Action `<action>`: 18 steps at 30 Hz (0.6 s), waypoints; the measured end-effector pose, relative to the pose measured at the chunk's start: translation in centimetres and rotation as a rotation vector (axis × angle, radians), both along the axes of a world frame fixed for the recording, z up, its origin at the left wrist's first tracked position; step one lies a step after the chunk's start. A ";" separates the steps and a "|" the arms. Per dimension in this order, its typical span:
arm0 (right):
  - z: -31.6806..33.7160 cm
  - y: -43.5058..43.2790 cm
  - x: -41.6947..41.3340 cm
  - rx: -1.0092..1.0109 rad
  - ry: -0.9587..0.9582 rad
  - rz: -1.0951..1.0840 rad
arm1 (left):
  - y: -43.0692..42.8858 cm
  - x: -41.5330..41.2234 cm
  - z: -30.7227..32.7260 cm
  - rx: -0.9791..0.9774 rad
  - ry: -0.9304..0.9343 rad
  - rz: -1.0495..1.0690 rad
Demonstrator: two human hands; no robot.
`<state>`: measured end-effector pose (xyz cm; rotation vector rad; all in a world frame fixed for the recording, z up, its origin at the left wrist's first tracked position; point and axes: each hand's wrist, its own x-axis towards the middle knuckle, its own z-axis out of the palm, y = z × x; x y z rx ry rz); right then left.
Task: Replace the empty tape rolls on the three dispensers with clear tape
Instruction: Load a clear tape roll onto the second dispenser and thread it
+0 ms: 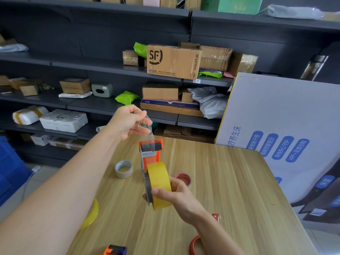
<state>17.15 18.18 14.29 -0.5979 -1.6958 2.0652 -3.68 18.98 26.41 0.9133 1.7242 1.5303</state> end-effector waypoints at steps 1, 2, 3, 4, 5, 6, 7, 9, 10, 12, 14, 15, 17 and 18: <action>0.1 0.1 0.0 -0.006 -0.006 -0.001 | 0.0 0.1 0.1 -0.001 -0.006 -0.026; 0.1 0.2 -0.1 -0.028 -0.009 -0.020 | 0.0 0.4 0.2 -0.003 -0.008 -0.059; 0.1 0.2 -0.1 -0.057 -0.012 -0.050 | 0.1 0.6 0.3 -0.005 -0.004 -0.088; 0.2 0.3 -0.1 -0.079 -0.019 -0.085 | 0.2 0.8 0.4 -0.002 0.004 -0.102; 0.2 0.4 -0.1 -0.086 -0.029 -0.111 | 0.2 0.9 0.6 0.006 0.011 -0.094; 0.3 0.5 -0.1 -0.079 -0.036 -0.116 | 0.3 0.9 0.7 0.018 0.014 -0.069; 0.3 0.6 -0.2 -0.071 -0.033 -0.101 | 0.4 0.8 0.8 0.030 0.013 -0.038; 0.6 0.7 0.0 -0.057 -0.018 -0.043 | 0.5 0.6 0.9 0.041 0.001 0.013; 0.7 0.7 0.0 -0.058 -0.011 -0.016 | 0.5 0.5 0.8 0.041 -0.004 0.028; 0.8 0.9 0.1 -0.062 0.002 0.026 | 0.6 0.6 0.8 0.037 0.000 0.036; 0.8 1.0 0.2 -0.056 0.004 0.037 | 0.7 0.6 0.8 0.032 0.018 0.026; 0.8 1.0 0.2 -0.047 -0.001 0.036 | 0.8 0.7 0.9 0.027 0.023 0.025; 0.8 1.1 0.2 -0.023 -0.009 0.018 | 0.8 0.6 0.7 0.015 0.009 0.042; 0.7 1.1 0.2 -0.011 0.005 0.001 | 0.9 0.5 0.5 0.003 -0.016 0.058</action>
